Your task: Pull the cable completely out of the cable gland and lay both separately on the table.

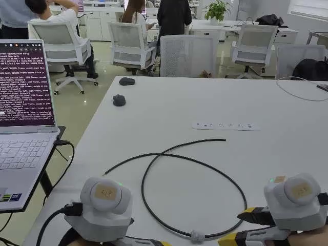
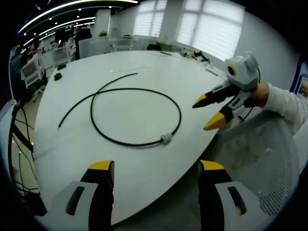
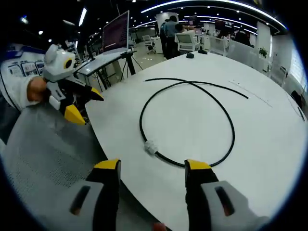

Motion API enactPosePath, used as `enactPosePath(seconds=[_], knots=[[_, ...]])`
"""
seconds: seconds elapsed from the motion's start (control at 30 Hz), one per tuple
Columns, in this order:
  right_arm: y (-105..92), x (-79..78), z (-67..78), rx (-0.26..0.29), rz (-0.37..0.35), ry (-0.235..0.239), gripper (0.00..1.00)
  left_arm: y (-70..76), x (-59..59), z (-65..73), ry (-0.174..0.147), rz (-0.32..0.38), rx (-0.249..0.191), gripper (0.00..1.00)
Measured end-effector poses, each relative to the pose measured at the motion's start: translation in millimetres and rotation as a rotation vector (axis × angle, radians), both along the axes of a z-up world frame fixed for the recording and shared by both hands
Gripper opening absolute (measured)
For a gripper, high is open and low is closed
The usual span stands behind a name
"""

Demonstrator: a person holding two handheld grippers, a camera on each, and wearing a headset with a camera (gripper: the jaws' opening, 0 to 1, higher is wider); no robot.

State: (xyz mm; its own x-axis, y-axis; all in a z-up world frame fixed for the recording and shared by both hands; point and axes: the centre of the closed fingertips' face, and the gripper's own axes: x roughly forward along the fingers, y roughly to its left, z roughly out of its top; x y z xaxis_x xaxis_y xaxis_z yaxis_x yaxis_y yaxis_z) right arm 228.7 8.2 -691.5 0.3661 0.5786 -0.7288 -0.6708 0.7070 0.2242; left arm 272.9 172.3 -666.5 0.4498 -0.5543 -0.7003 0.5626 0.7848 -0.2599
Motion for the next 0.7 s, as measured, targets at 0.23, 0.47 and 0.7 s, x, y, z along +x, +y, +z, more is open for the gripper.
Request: enactPosePath(seconds=[0.23,0.47,0.7], knots=[[3.3,-4.6,-7.2,-0.002,0.016,0.031,0.54,-1.2,4.2,8.7,-0.069,-0.035,0.044,0.67],[5.9,-7.0,-7.4,0.009,0.017,0.044,0.54,-10.6,3.9,20.9,-0.149,-0.090,0.049,0.69],[11.9,-7.0,-4.6,0.056,-0.003,0.058,0.57,-18.2,-3.5,30.4,-0.154,-0.089,-0.064,0.65]])
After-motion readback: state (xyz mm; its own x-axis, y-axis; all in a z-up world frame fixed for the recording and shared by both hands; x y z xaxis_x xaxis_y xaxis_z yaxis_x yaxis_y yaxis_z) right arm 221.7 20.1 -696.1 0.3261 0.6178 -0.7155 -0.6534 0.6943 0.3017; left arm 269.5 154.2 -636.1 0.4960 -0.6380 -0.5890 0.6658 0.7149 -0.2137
